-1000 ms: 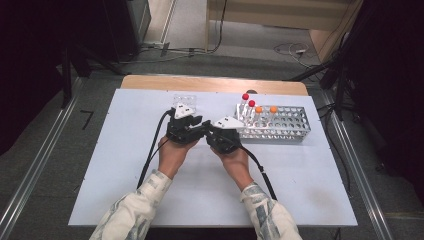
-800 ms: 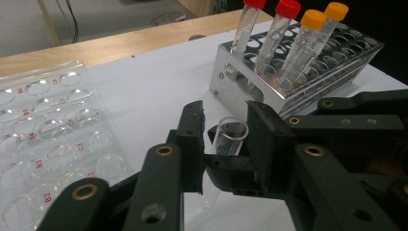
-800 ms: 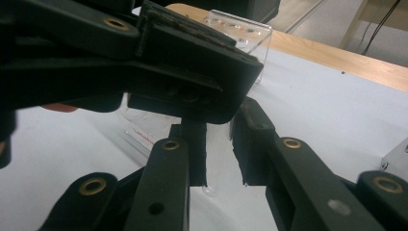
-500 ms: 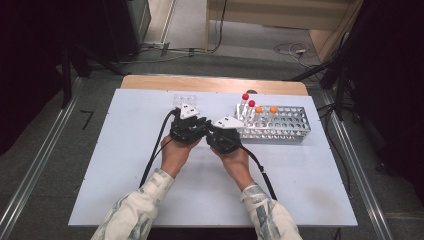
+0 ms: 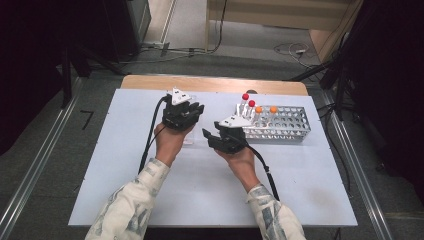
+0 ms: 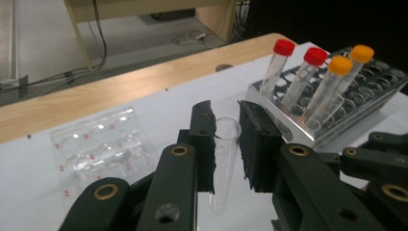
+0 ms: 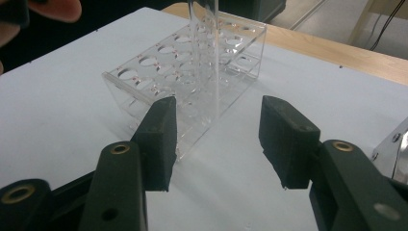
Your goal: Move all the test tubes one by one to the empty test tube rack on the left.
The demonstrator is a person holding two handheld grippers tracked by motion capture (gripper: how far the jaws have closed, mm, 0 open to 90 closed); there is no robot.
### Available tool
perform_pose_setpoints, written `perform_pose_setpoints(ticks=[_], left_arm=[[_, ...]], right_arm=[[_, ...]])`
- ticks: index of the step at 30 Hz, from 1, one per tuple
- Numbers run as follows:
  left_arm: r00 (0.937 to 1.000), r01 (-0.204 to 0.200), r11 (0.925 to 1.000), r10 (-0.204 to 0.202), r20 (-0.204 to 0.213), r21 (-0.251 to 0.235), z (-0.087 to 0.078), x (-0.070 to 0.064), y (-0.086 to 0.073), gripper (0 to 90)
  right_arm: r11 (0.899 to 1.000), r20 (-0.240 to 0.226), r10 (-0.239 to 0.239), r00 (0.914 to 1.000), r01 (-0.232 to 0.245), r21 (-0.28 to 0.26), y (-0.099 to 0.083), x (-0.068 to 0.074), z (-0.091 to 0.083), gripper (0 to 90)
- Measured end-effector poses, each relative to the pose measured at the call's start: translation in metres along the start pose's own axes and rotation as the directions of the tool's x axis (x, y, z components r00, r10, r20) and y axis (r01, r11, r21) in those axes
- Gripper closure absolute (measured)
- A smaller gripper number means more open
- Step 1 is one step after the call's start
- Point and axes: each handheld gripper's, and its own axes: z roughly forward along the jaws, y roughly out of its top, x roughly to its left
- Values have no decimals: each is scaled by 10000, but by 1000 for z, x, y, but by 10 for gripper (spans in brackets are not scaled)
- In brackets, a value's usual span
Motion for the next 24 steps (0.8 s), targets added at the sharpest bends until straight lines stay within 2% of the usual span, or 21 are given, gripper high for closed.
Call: perform_pose_setpoints(ticks=[8,12,24], left_arm=[[9994,-57,9994,45,-343,-354,-11,9,12,767],[9975,-207,9995,189,-678,-253,-12,13,10,767],[9942,-230,9997,219,-1053,-91,-5,19,-1,766]], right_arm=[[9999,-37,105,9999,-105,9,-1,-2,0,412],[9998,-57,218,9997,-218,-11,-1,-3,-1,387],[9994,51,356,9994,-356,-7,-2,-7,-3,347]])
